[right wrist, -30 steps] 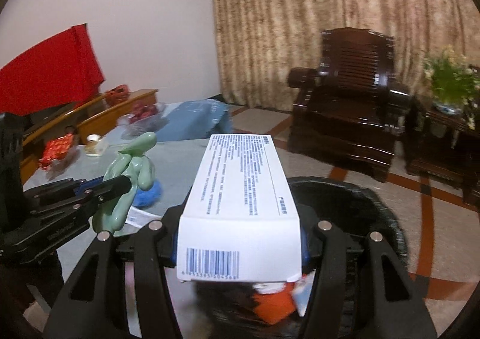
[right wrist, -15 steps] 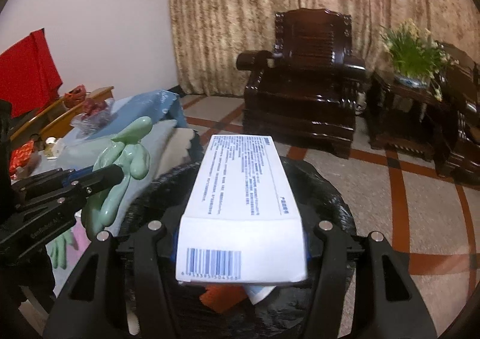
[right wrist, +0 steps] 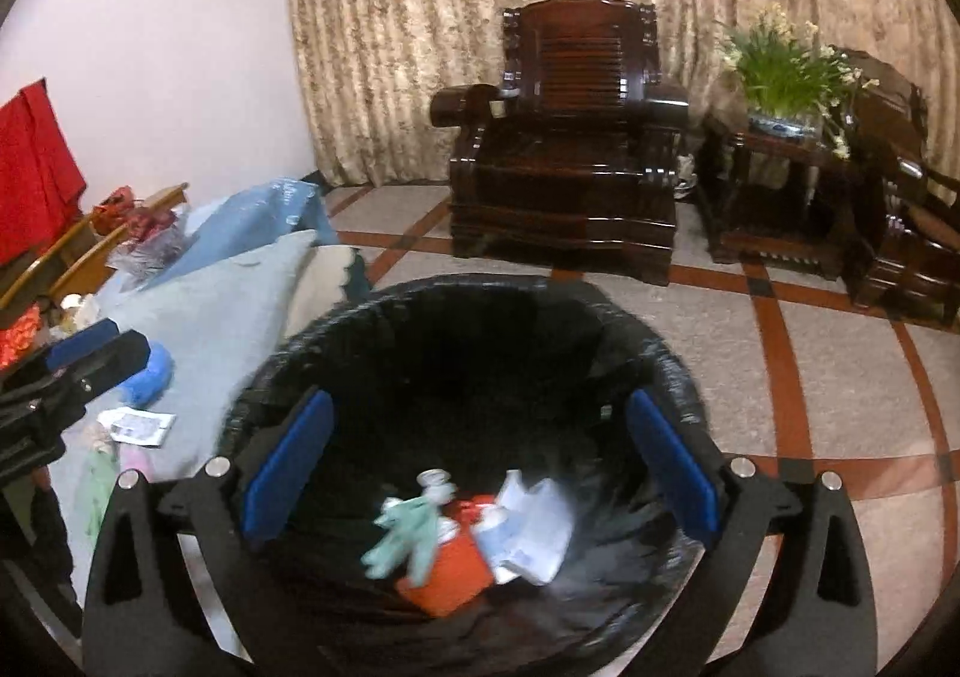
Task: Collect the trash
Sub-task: 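Move both open tools back to the table toward the glove and pink mask, then close the left tool on the second green glove while the right tool grasps the pink mask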
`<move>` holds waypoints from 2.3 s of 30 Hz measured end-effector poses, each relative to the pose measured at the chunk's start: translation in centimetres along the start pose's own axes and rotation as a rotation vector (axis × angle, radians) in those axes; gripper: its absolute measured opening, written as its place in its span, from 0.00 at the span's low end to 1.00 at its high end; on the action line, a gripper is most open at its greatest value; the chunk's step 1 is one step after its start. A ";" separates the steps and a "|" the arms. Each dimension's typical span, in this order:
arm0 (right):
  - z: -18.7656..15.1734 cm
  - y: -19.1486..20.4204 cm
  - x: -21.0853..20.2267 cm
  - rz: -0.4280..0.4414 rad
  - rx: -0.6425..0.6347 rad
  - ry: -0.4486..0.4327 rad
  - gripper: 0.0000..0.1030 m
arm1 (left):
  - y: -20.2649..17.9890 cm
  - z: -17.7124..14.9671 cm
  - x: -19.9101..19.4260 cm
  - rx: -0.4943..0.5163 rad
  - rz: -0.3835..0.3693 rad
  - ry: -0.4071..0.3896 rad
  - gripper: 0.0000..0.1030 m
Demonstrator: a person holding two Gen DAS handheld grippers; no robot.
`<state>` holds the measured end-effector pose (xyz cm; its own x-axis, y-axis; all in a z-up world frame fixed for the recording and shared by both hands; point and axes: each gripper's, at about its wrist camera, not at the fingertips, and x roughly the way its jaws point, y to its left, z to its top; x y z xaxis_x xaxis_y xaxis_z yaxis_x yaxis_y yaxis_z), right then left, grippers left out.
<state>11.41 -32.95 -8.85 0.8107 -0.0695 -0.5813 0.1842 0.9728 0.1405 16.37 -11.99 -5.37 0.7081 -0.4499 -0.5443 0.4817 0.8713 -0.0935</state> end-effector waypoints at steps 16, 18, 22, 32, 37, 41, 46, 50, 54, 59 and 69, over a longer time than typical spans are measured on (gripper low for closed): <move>-1.0 13.3 -1.4 0.249 -0.157 0.013 0.94 | 11.7 -6.5 -9.7 -0.134 0.283 0.015 0.80; -1.4 14.9 -1.4 0.278 -0.181 0.019 0.94 | 13.2 -7.5 -10.6 -0.153 0.316 0.023 0.80; -2.3 17.9 -1.6 0.341 -0.226 0.028 0.94 | 14.9 -9.3 -11.5 -0.179 0.353 0.042 0.79; -5.1 23.0 -0.7 0.447 -0.335 0.105 0.78 | 17.1 -11.6 -12.4 -0.217 0.390 0.061 0.79; -7.2 23.9 1.2 0.455 -0.371 0.166 0.69 | 18.0 -12.4 -12.4 -0.232 0.402 0.072 0.79; -8.4 24.3 2.6 0.446 -0.411 0.208 0.64 | 18.3 -13.0 -12.2 -0.242 0.404 0.085 0.77; -9.0 23.9 3.9 0.443 -0.416 0.250 0.62 | 18.2 -13.2 -11.6 -0.245 0.391 0.098 0.77; -9.2 23.5 3.9 0.446 -0.420 0.254 0.62 | 17.6 -13.3 -10.5 -0.237 0.368 0.109 0.77; -9.1 23.5 3.7 0.444 -0.433 0.245 0.62 | 17.2 -13.3 -9.0 -0.233 0.351 0.124 0.77; -9.0 23.0 3.6 0.445 -0.431 0.241 0.62 | 17.3 -13.9 -7.1 -0.240 0.335 0.161 0.70; -9.4 22.9 4.0 0.439 -0.422 0.258 0.62 | 17.8 -15.7 -4.9 -0.288 0.240 0.245 0.43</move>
<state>13.58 -8.89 -15.50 0.5922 0.3576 -0.7221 -0.4096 0.9053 0.1124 13.33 8.83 -17.48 0.6224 -0.1993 -0.7569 0.1310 0.9799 -0.1504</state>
